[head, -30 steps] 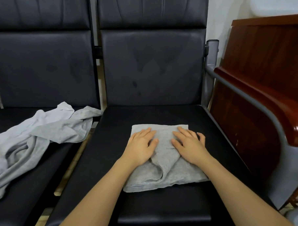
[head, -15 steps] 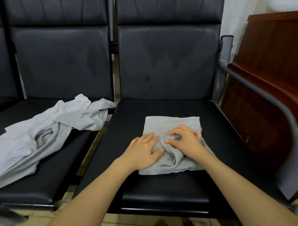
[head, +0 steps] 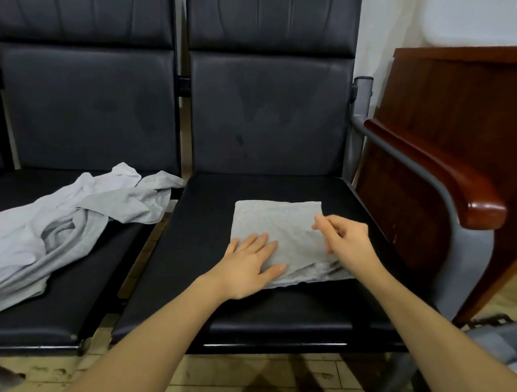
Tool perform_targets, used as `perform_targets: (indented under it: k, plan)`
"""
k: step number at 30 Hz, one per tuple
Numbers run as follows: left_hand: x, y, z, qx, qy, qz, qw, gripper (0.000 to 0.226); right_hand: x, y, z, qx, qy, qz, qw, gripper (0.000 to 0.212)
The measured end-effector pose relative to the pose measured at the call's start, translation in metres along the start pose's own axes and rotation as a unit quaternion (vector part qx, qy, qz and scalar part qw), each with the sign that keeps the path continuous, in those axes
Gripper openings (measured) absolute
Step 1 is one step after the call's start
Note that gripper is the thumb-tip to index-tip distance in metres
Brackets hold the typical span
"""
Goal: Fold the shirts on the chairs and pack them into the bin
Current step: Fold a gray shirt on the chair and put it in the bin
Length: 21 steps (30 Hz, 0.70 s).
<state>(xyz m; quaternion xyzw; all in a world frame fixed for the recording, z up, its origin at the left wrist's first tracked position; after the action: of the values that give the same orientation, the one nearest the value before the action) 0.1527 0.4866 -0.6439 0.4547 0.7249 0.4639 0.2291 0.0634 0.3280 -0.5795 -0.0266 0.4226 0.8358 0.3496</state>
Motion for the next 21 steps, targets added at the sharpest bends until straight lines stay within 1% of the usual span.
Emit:
perform_targets:
  k: [1, 2, 3, 5, 6, 7, 9, 11, 12, 14, 16, 21]
  plan:
    - [0.000, -0.002, 0.000, -0.007, 0.004, 0.005, 1.000, 0.067, 0.002, 0.002, -0.001, 0.044, 0.001, -0.007, 0.999, 0.058]
    - [0.000, -0.004, 0.000, -0.014, 0.007, 0.009, 1.000, 0.069, 0.003, 0.003, 0.000, 0.081, 0.006, -0.013, 0.997, 0.062]
    - [-0.001, -0.005, 0.001, -0.020, 0.010, 0.011, 1.000, 0.069, 0.004, 0.005, 0.004, 0.113, 0.017, -0.023, 0.993, 0.058]
    - [0.000, -0.007, 0.001, -0.035, 0.013, 0.011, 0.999, 0.070, 0.006, 0.005, 0.022, 0.158, 0.068, -0.041, 0.984, 0.037]
    - [0.000, -0.008, 0.001, -0.044, 0.014, 0.007, 0.999, 0.070, 0.007, 0.000, 0.033, 0.175, 0.098, -0.035, 0.979, 0.030]
    - [0.000, -0.008, 0.000, -0.051, 0.015, 0.003, 0.999, 0.071, 0.008, -0.008, 0.042, 0.191, 0.123, -0.019, 0.974, 0.029]
    - [0.001, -0.008, 0.001, -0.057, 0.020, -0.002, 0.998, 0.071, 0.010, -0.029, 0.050, 0.208, 0.153, 0.031, 0.965, 0.039]
    - [0.002, -0.007, 0.005, -0.056, 0.035, -0.002, 0.998, 0.073, 0.013, -0.051, 0.036, 0.224, 0.128, 0.114, 0.960, 0.048]
    - [0.003, -0.007, 0.007, -0.055, 0.045, 0.000, 0.997, 0.074, 0.016, -0.062, 0.022, 0.248, 0.104, 0.166, 0.949, 0.053]
    - [0.005, -0.005, 0.010, -0.047, 0.061, 0.006, 0.997, 0.075, 0.023, -0.072, -0.007, 0.318, 0.062, 0.250, 0.912, 0.059]
    - [0.005, -0.005, 0.011, -0.040, 0.068, 0.011, 0.997, 0.076, 0.026, -0.070, -0.024, 0.348, 0.038, 0.280, 0.894, 0.061]
    - [0.009, 0.000, 0.013, -0.028, 0.073, 0.011, 0.997, 0.074, 0.035, -0.062, -0.025, 0.348, 0.035, 0.306, 0.885, 0.059]
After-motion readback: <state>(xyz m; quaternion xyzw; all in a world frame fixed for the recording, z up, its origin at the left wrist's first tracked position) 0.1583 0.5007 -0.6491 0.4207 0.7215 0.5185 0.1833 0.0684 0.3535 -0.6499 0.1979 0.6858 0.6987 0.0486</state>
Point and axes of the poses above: each hand's wrist, its own x-axis away from the middle knuckle, its own y-axis out of the back of the hand, z = x × y, the point moved 9 cm from there along -x, towards the middle knuckle, and after that the axes turned 12 degrees about x, right-handed, at the moved point
